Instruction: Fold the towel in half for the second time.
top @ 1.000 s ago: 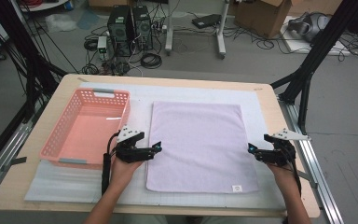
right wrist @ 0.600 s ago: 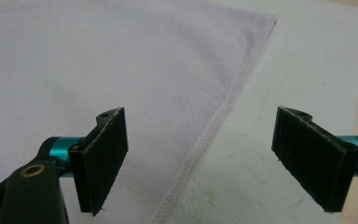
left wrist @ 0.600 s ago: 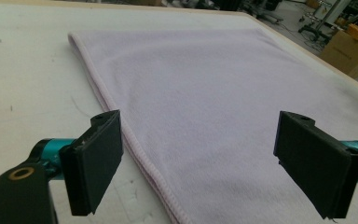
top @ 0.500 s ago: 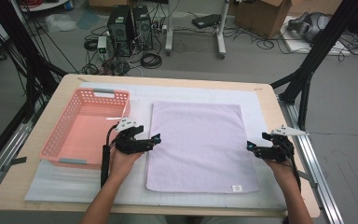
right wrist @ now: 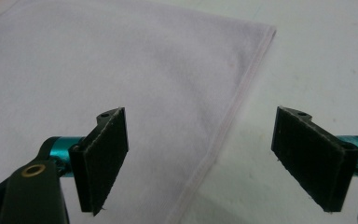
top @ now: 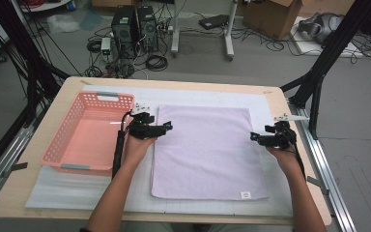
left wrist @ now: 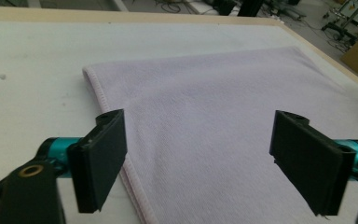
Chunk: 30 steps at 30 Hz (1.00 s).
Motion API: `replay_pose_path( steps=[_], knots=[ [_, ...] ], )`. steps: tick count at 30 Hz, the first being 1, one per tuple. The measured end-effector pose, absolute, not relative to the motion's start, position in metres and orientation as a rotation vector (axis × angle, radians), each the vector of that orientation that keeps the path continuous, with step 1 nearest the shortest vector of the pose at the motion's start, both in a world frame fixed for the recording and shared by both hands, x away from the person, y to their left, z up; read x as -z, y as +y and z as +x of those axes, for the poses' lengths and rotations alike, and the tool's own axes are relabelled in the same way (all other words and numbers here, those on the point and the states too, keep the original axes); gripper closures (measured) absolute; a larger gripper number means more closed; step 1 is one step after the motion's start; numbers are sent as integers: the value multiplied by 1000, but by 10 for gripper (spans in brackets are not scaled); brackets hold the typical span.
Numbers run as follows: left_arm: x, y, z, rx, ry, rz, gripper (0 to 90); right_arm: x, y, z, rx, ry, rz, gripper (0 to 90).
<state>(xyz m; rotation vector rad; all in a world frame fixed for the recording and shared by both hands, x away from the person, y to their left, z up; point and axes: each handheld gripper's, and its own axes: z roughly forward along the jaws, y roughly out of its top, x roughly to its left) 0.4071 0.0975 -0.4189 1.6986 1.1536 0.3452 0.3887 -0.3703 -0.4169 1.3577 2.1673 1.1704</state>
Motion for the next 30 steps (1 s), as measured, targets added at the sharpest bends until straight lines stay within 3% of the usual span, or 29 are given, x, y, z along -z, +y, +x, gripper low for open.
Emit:
replay_pose_path(
  steps=[6, 11, 17, 24, 26, 30],
  knots=[
    [433, 96, 434, -370, 1272, 1713, 276, 422, -367, 414, -1164, 2186, 1458, 261],
    [438, 94, 451, -453, 1354, 1766, 318, 431, -365, 431, -1125, 2168, 1506, 260],
    [445, 96, 462, -447, 1423, 1747, 371, 437, -356, 446, -1077, 2147, 1550, 305],
    [449, 91, 461, -516, 1345, 1845, 400, 439, -342, 460, -943, 2157, 1533, 434],
    [449, 88, 460, -571, 1315, 1897, 453, 439, -340, 461, -918, 2150, 1522, 471],
    [448, 87, 458, -556, 1306, 1897, 562, 438, -338, 462, -899, 2157, 1513, 553]
  ],
)
